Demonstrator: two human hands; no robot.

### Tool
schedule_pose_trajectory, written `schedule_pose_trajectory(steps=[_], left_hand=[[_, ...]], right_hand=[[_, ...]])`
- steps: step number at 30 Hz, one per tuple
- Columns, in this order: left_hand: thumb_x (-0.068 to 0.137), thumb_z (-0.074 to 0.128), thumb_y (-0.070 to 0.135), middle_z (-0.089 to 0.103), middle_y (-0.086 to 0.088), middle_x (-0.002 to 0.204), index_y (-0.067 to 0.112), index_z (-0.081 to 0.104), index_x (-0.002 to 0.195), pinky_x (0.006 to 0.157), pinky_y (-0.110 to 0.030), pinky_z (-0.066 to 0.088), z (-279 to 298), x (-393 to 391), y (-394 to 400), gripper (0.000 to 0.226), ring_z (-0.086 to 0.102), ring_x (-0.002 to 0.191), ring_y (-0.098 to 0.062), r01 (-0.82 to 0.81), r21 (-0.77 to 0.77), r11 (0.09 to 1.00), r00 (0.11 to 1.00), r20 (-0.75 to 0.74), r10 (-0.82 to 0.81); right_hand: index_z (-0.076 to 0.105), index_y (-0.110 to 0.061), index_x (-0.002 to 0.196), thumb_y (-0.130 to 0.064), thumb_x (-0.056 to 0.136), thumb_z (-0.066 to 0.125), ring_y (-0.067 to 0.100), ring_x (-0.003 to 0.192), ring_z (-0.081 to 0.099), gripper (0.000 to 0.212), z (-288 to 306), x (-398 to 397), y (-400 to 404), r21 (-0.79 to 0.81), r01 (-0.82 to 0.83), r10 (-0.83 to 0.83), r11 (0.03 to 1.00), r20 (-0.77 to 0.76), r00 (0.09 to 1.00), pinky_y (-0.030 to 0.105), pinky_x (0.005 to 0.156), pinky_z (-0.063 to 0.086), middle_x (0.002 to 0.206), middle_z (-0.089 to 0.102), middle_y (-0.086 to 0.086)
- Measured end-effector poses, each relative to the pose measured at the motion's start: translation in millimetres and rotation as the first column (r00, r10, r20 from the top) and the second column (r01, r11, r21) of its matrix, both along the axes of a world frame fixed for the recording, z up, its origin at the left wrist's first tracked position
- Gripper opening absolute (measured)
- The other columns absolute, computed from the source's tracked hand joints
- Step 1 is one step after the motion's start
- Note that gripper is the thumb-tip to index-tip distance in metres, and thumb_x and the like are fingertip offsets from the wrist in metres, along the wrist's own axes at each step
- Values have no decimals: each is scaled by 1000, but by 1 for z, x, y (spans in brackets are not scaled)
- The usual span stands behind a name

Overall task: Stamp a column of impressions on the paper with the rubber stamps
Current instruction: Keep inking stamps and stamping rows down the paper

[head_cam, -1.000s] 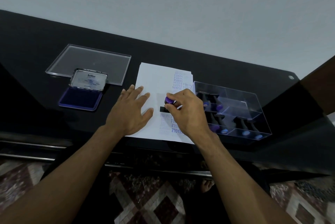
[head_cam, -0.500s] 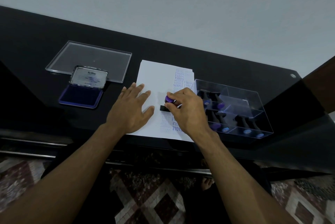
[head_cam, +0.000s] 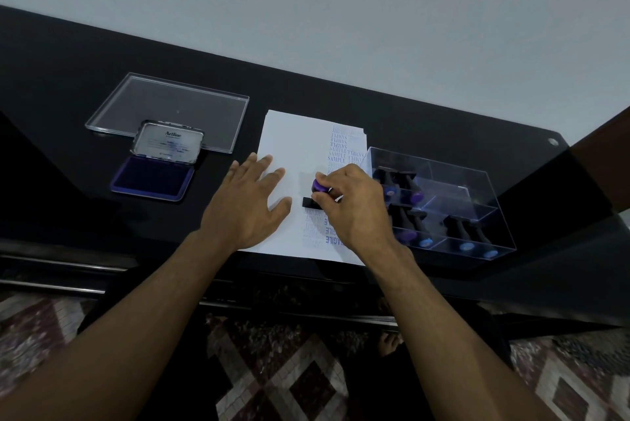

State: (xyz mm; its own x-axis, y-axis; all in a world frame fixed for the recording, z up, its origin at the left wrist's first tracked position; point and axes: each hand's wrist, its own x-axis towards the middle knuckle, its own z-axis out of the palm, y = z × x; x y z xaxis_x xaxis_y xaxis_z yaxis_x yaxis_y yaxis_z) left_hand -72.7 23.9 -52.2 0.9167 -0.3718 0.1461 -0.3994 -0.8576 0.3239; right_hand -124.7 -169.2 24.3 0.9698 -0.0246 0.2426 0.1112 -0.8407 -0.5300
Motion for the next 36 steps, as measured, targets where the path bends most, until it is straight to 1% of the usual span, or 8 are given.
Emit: schedule_pose_trajectory(steps=[4,8,10,13,17,23,29,36], left_hand=[[93,24,68,21,-3,167,25,37,155,125,-44,3,0,0,0,76,8,156,-22,2,-3,1000,1000,-2,-2],[94,26,67,21,-3,167,25,37,155,126,-44,3,0,-1,0,75,8,156,-22,2,-10,1000,1000,-1,-2],[92,23,68,21,-3,167,25,37,155,125,-43,2,1,-1,0,78,8,156,-22,5,-12,1000,1000,-4,-5],[91,21,69,20,-3,167,25,36,156,125,-43,1,2,-1,0,79,7,156,-22,6,-8,1000,1000,-7,-6],[93,24,68,21,-3,167,25,36,155,126,-44,3,-1,-1,1,76,7,156,-22,5,-15,1000,1000,-2,-5],[93,25,67,21,-3,167,25,37,155,126,-46,6,-1,0,0,75,8,156,-22,3,-16,1000,1000,-4,-3],[91,20,70,21,-3,167,26,37,155,127,-47,7,0,-1,0,79,8,156,-22,0,-16,1000,1000,-7,0],[90,17,72,20,-2,167,26,36,155,127,-47,6,0,0,0,82,7,156,-22,0,-11,1000,1000,-16,0]], right_hand=[[72,-9,116,-18,89,73,17,89,64,29,1,1,1,-15,-5,5,1000,10,1000,22,85,50,107,64,4],[73,-8,114,-17,88,73,18,87,64,27,1,0,1,-23,-19,19,1000,22,1000,30,85,54,103,64,5],[73,-8,113,-16,88,73,19,87,65,26,1,0,1,-16,-21,21,1000,29,999,32,85,54,102,65,5],[73,-8,114,-15,89,72,19,87,64,26,0,1,2,-24,-22,23,999,34,999,31,85,54,102,65,6],[73,-8,112,-15,90,71,18,84,63,23,-3,0,3,-39,-29,31,999,52,998,27,82,52,99,63,4],[72,-9,115,-17,90,70,16,83,61,26,-1,-1,4,-56,-17,20,998,50,999,23,81,48,99,63,4],[74,-9,112,-18,89,72,18,84,63,25,2,0,3,-58,-23,26,998,48,999,31,82,53,99,65,5],[76,-8,105,-15,85,76,17,76,63,21,0,-2,2,-39,-28,31,999,88,996,32,78,54,92,66,5]])
